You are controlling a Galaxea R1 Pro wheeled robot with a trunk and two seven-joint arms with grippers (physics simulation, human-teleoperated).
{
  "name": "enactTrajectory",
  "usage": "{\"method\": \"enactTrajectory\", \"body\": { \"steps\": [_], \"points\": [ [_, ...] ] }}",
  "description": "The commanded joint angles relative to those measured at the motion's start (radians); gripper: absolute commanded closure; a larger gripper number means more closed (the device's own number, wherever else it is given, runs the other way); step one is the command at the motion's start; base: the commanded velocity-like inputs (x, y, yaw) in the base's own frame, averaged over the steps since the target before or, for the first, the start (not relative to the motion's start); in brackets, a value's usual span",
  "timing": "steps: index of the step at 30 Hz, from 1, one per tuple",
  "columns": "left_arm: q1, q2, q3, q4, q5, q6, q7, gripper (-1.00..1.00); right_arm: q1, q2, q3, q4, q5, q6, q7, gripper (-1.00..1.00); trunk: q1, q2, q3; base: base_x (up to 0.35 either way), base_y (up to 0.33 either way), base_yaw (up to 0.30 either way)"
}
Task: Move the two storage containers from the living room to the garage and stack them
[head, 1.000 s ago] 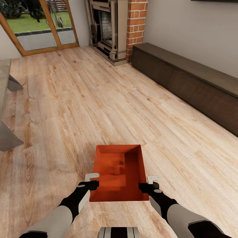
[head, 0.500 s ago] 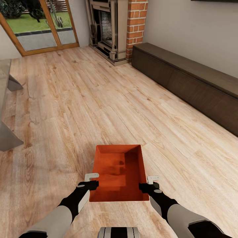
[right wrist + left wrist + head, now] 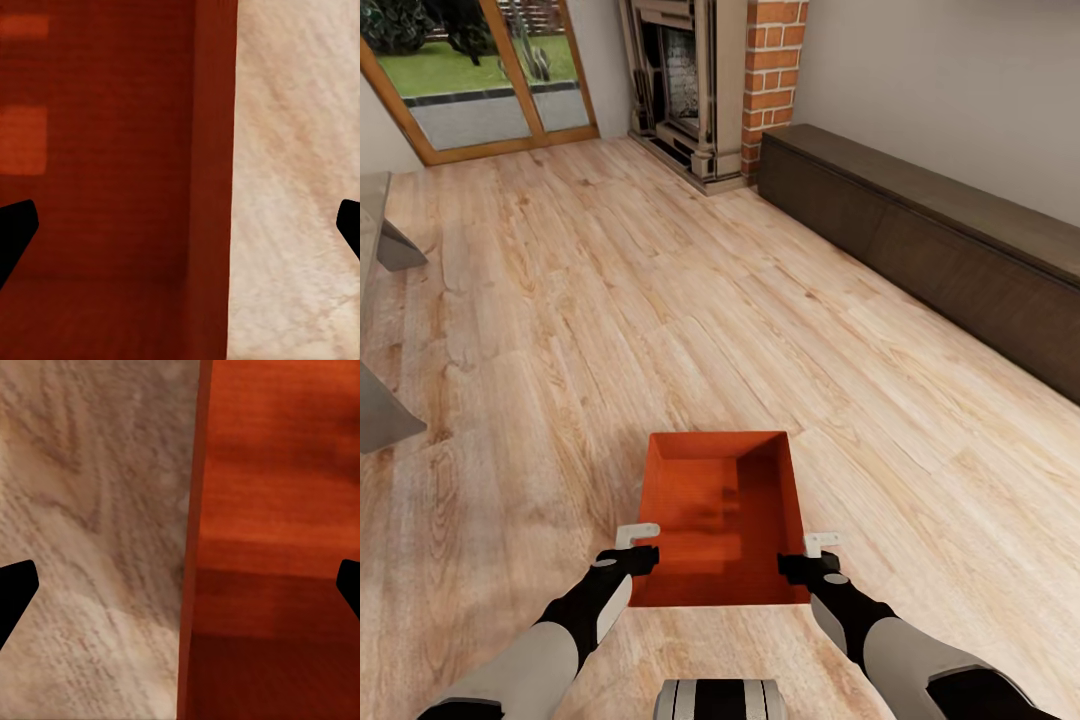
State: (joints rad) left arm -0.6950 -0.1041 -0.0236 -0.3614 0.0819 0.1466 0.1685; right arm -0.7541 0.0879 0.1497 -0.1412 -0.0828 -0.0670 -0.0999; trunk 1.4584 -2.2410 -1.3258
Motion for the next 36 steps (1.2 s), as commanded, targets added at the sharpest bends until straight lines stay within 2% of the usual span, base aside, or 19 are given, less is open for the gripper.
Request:
{"method": "enactTrajectory", "body": {
  "steps": [1, 16, 24, 36],
  "points": [
    [0.0, 0.0, -0.003, -0.002, 0.009, 0.005, 0.005, -1.0, -0.001, 0.0, 0.008, 0.001, -0.009, -0.004, -0.004, -1.0, 0.0, 0.0, -0.001, 0.0, 0.0, 0.0],
    [0.0, 0.0, -0.003, -0.002, 0.009, 0.005, 0.005, -1.0, -0.001, -0.004, 0.006, 0.0, -0.011, -0.004, -0.004, -1.0, 0.0, 0.0, -0.001, 0.0, 0.0, 0.0],
    [0.0, 0.0, -0.002, -0.002, 0.009, 0.005, 0.005, -1.0, -0.001, -0.007, 0.005, -0.001, -0.012, -0.004, -0.004, -1.0, 0.031, -0.056, -0.026, 0.0, 0.0, 0.0],
    [0.0, 0.001, 0.006, -0.002, 0.011, 0.007, 0.004, -1.0, -0.001, -0.005, 0.005, -0.001, -0.013, -0.004, -0.004, -1.0, 0.031, -0.056, -0.026, 0.0, 0.0, 0.0]
  ]
}}
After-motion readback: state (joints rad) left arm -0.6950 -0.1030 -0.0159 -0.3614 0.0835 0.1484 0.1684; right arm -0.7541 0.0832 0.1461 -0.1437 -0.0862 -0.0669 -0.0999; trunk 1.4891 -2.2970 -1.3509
